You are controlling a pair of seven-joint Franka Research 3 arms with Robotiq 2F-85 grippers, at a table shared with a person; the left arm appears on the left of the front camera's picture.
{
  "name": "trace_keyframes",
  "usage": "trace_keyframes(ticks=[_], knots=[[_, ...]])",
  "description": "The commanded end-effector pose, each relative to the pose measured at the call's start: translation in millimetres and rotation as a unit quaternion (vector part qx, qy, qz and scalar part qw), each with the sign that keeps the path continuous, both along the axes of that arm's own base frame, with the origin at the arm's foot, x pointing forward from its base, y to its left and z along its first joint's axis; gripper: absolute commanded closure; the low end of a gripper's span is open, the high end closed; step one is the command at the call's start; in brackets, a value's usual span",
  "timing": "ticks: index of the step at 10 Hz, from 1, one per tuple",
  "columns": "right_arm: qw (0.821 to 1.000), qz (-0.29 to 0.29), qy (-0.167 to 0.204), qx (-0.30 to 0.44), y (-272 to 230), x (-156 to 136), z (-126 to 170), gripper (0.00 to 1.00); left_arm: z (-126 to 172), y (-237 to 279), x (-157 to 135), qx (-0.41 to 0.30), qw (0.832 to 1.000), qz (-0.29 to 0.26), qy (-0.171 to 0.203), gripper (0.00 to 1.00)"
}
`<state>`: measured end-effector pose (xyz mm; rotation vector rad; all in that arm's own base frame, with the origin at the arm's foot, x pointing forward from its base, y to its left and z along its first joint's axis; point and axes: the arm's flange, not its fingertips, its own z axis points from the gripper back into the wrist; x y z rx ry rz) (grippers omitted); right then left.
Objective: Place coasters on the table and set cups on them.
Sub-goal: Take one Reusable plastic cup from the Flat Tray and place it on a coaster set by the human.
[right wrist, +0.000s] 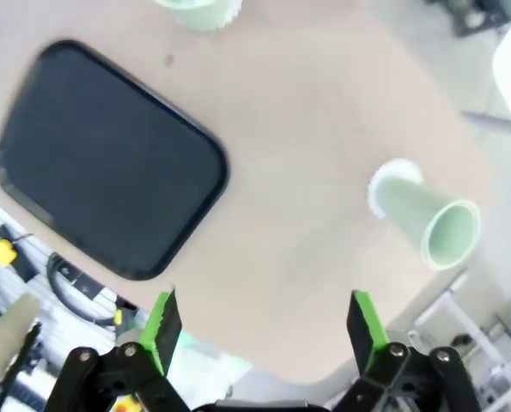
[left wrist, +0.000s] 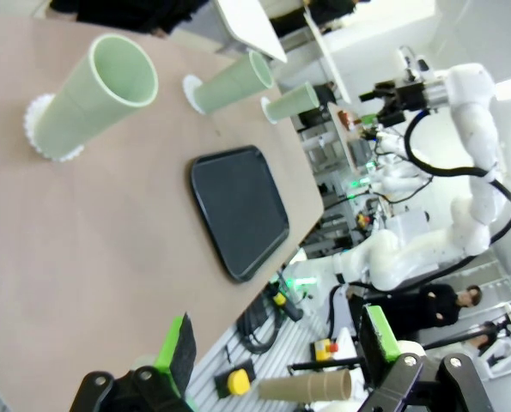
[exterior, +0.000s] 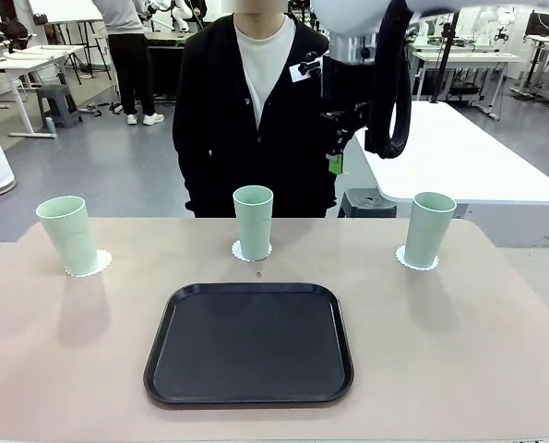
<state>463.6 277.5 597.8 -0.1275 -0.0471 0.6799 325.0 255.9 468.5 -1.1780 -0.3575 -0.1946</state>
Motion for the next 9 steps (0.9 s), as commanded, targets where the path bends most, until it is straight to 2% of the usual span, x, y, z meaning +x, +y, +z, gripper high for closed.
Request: trace_keyframes(ticks=[1, 2, 9], knots=[[0.999, 0.016, 0.003, 0.047, 8.1, -3.1, -1.1, 0.0, 2.1, 1.6, -2.5, -0.002, 1.0, -0.002, -0.002, 0.0], [1.0, 0.0, 0.0, 0.0, 0.0, 0.0, 0.0, 0.0, 2.1, 1.6, -2.5, -0.002, 1.0, -0.002, -0.002, 0.0], [1.0, 0.0, 0.0, 0.0, 0.0, 0.0, 0.0, 0.0, 2.1, 1.6, -2.5, -0.002, 1.0, -0.002, -0.002, 0.0]])
